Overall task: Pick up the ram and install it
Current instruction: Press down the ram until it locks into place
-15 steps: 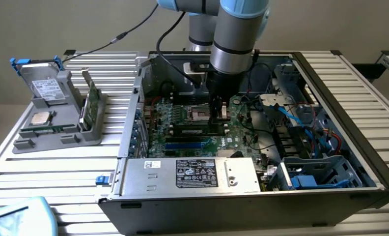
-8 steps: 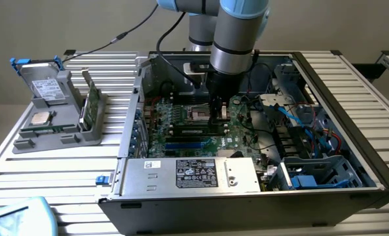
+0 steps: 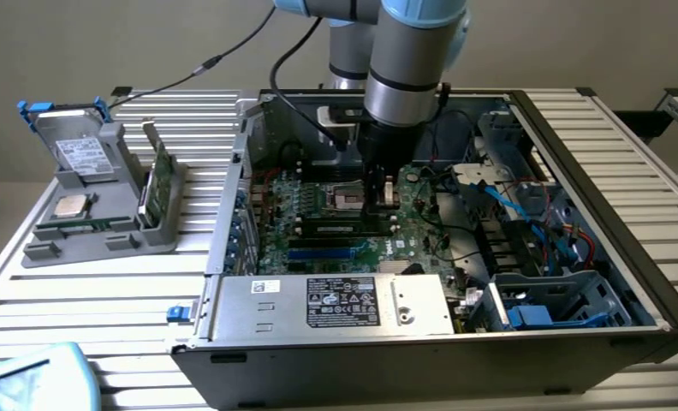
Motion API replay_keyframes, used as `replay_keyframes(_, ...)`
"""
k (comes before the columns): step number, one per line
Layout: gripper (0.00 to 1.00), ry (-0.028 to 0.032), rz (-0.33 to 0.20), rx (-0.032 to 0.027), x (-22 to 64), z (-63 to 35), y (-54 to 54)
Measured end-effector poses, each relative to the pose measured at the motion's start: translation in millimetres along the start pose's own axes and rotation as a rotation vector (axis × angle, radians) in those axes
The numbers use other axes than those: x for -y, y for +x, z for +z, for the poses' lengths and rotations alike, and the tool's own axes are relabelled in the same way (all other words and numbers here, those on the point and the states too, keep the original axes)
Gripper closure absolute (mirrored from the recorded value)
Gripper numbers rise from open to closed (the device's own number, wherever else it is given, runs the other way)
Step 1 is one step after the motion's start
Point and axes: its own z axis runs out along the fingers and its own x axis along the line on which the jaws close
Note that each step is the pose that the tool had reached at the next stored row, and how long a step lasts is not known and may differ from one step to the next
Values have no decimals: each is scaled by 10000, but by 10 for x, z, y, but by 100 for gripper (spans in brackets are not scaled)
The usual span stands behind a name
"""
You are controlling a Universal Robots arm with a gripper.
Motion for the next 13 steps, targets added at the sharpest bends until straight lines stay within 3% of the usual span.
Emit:
replay_keyframes(3, 89, 13, 1, 0, -51, -1, -1)
replay_keyframes(13, 89, 139, 6, -9, -293, 16, -12)
